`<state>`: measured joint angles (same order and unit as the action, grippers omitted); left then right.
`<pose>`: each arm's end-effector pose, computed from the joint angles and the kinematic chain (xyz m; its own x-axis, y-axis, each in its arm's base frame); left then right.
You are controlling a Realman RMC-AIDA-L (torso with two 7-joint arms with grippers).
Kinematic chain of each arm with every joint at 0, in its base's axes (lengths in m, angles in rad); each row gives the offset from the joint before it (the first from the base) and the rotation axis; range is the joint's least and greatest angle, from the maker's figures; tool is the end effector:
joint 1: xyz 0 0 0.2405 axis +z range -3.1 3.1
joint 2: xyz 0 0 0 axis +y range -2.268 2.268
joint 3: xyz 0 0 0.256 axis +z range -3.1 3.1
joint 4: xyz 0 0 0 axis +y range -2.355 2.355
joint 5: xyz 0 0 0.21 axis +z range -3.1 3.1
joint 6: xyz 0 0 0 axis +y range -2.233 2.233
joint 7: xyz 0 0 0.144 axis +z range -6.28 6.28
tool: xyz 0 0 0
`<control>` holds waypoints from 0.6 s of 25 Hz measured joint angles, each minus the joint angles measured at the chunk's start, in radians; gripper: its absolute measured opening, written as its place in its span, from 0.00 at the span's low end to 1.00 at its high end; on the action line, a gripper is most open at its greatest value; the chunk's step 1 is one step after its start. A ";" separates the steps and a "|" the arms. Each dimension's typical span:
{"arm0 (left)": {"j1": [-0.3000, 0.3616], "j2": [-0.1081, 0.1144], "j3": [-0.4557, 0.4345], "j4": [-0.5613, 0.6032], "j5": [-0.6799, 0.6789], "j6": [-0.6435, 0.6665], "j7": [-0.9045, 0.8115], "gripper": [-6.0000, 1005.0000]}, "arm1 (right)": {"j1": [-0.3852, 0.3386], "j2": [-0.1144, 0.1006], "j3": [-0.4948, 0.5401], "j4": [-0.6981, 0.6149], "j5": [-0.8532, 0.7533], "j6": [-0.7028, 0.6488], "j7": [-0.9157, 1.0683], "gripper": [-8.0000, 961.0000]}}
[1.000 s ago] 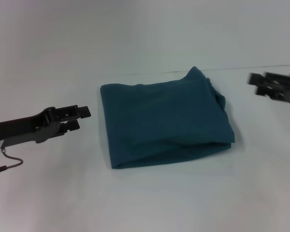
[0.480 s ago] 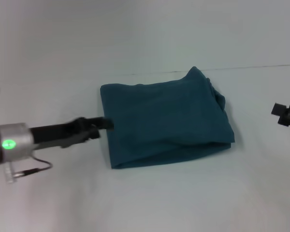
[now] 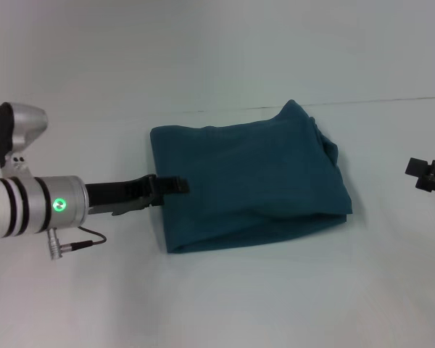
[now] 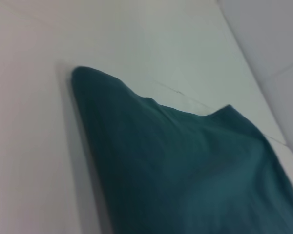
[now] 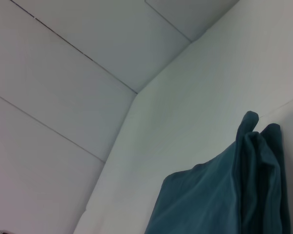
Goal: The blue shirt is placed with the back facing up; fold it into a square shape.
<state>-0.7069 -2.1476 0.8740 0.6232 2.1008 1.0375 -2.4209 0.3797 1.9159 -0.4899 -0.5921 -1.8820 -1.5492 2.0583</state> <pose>-0.2279 0.4003 -0.0517 0.1830 0.8524 0.4898 0.9772 -0.2123 0.0044 0.3432 0.3089 0.0935 0.0971 -0.6964 -0.7111 -0.9451 -0.2884 0.1534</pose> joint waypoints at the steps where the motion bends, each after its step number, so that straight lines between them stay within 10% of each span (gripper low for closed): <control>1: -0.001 0.000 0.008 -0.002 0.002 -0.012 0.000 0.65 | -0.002 0.000 0.001 0.000 0.000 0.000 0.000 0.92; 15: -0.056 -0.001 0.043 -0.083 0.051 -0.098 -0.032 0.69 | -0.007 -0.004 0.009 0.000 0.001 0.000 -0.001 0.92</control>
<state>-0.7628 -2.1489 0.9171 0.5397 2.1515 0.9400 -2.4532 0.3727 1.9117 -0.4813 -0.5921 -1.8815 -1.5491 2.0574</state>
